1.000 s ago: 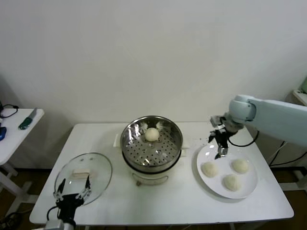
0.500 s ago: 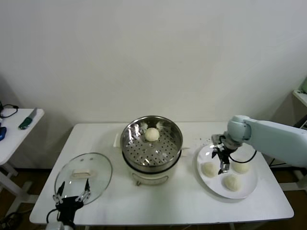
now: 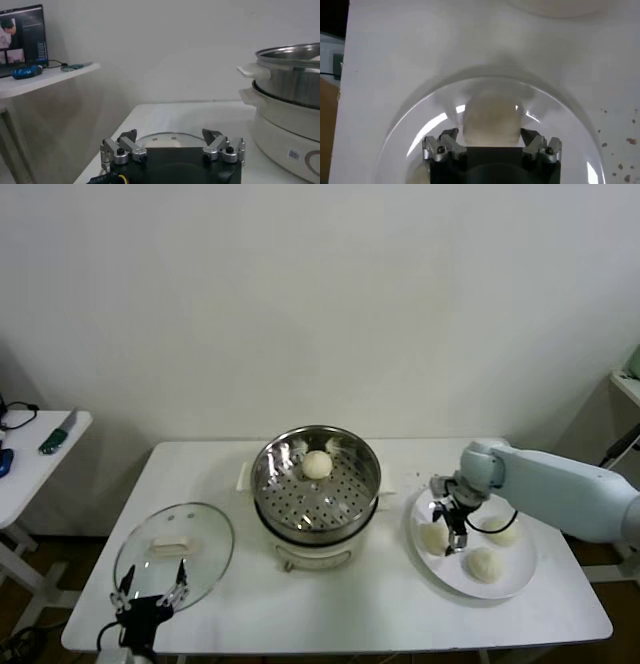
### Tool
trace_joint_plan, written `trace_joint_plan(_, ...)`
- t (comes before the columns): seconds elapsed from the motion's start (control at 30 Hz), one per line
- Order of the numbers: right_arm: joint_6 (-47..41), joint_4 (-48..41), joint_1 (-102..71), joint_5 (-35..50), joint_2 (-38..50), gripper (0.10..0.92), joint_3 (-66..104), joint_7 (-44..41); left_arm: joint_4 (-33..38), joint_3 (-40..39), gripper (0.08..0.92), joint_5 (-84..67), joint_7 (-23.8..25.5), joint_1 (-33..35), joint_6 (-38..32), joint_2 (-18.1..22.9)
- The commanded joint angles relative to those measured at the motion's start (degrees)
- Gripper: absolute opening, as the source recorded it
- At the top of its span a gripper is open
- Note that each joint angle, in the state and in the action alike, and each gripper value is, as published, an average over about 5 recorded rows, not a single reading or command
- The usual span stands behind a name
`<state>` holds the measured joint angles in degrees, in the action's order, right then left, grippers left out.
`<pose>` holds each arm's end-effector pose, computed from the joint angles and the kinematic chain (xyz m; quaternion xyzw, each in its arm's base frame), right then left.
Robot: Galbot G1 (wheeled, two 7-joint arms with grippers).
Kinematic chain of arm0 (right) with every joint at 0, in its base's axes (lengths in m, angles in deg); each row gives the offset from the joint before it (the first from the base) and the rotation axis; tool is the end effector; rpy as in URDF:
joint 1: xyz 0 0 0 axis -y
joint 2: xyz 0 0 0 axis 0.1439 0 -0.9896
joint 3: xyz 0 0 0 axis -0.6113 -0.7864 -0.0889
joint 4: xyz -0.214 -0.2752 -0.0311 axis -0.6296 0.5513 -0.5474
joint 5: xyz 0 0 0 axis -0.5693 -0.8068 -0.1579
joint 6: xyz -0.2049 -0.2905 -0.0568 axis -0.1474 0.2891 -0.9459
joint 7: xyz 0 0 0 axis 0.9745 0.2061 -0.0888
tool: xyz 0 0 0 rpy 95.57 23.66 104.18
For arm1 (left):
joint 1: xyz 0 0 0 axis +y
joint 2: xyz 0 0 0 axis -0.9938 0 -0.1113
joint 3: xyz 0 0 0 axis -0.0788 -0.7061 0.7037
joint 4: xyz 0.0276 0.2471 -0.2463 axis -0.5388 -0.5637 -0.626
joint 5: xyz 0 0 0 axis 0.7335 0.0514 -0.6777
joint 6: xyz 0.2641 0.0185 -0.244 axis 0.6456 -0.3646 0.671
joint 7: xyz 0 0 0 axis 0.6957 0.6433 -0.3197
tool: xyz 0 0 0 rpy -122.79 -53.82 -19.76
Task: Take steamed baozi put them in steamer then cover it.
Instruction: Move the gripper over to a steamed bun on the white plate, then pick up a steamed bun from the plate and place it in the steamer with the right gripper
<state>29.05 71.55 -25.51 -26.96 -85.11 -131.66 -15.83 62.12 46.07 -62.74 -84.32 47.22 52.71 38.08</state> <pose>0.5268 -0.1020 -0.2522 0.5397 -0.4954 0.5016 0.4601 0.1231 0.0708 -0.3412 0.1039 -0.9844 -0.0402 0.1363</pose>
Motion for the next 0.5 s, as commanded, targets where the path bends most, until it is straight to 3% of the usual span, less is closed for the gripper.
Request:
trace_joint_plan(0.03,0.36,-1.68,-1.79,-0.92,-0.9,0.782,1.44,-0.14,-0.03,-0.06,0.823,0.13,0.04,-0.11,0.02,0.0)
trace_joint_plan(0.23,0.24,-1.37,-0.25,0.47,-0.43,0.697,0.94,-0.52,0.08,-0.14,0.823,0.29,0.05,-0.09,0.03,0.03)
trace_joint_plan(0.5,-0.65,1.45,9.05,7.78,1.92,0.687,-4.46,0.17,0.53,-0.25,0.823,0.23,0.88,0.46,-0.12,0.05)
